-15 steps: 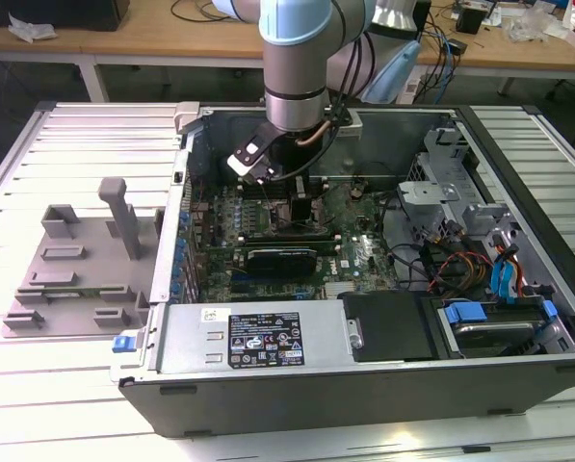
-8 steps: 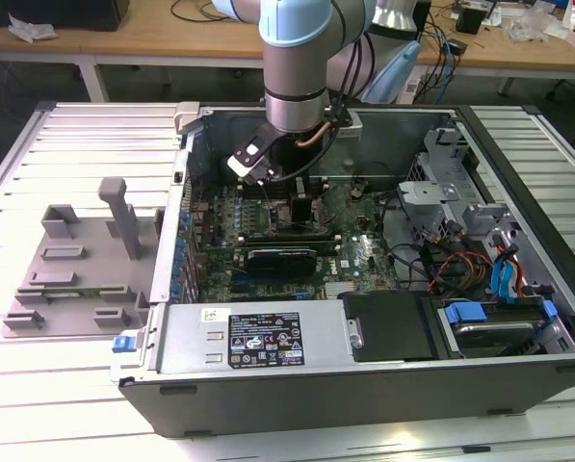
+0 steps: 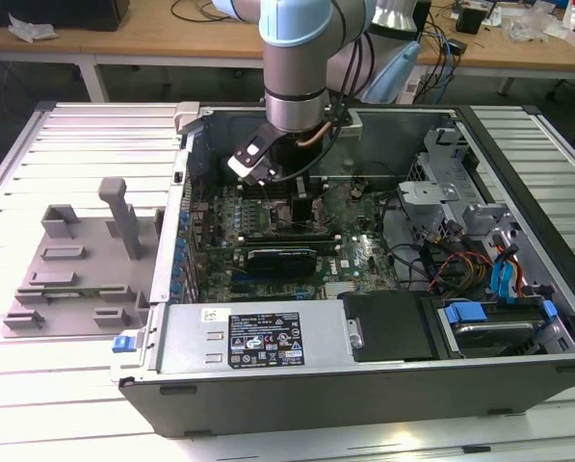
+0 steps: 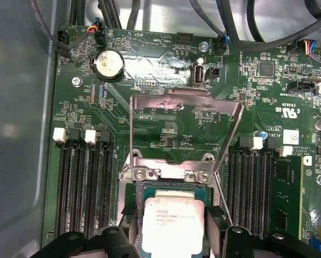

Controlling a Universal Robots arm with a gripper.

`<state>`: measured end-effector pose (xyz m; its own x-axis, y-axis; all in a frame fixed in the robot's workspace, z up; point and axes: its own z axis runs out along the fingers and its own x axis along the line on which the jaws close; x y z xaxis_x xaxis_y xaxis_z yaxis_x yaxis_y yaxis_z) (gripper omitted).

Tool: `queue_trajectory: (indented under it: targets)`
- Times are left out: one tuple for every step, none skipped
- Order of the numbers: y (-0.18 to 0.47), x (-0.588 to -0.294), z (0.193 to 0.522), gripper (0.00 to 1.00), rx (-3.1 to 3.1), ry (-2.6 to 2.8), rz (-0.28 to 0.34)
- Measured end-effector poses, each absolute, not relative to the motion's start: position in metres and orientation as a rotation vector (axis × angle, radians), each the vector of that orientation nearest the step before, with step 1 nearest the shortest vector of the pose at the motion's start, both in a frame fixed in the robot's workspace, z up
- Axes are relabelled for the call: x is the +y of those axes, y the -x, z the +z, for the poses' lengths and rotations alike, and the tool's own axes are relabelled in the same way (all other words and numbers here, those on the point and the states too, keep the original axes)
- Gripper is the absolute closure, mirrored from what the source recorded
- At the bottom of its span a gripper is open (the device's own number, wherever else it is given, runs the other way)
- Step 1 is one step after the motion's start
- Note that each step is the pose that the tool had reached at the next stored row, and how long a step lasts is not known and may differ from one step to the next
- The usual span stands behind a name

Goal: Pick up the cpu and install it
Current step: 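Place the cpu into insertion slot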

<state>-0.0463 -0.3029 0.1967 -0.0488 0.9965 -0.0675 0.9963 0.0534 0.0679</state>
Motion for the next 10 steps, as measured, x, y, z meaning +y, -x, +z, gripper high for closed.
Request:
queue_trajectory:
  targets:
    - [0.0463,-0.3029,0.1973,0.38,2.209,-2.097,0.004]
    - [0.0463,-0.3029,0.1976,0.38,2.21,-2.096,0.004]
    - [0.0462,-0.3028,0.1977,0.38,2.21,-2.095,0.005]
    - [0.0463,-0.3029,0.1977,0.38,2.212,-2.094,0.005]
    - [0.0463,-0.3029,0.1978,0.38,2.212,-2.094,0.005]
    - [0.0463,-0.3029,0.1978,0.38,2.212,-2.094,0.005]
    - [0.0463,-0.3029,0.1978,0.38,2.213,-2.093,0.005]
    - [0.0463,-0.3029,0.1978,0.38,2.213,-2.093,0.005]
    - [0.0463,-0.3029,0.1978,0.38,2.213,-2.093,0.005]
    - [0.0463,-0.3029,0.1978,0.38,2.214,-2.092,0.005]
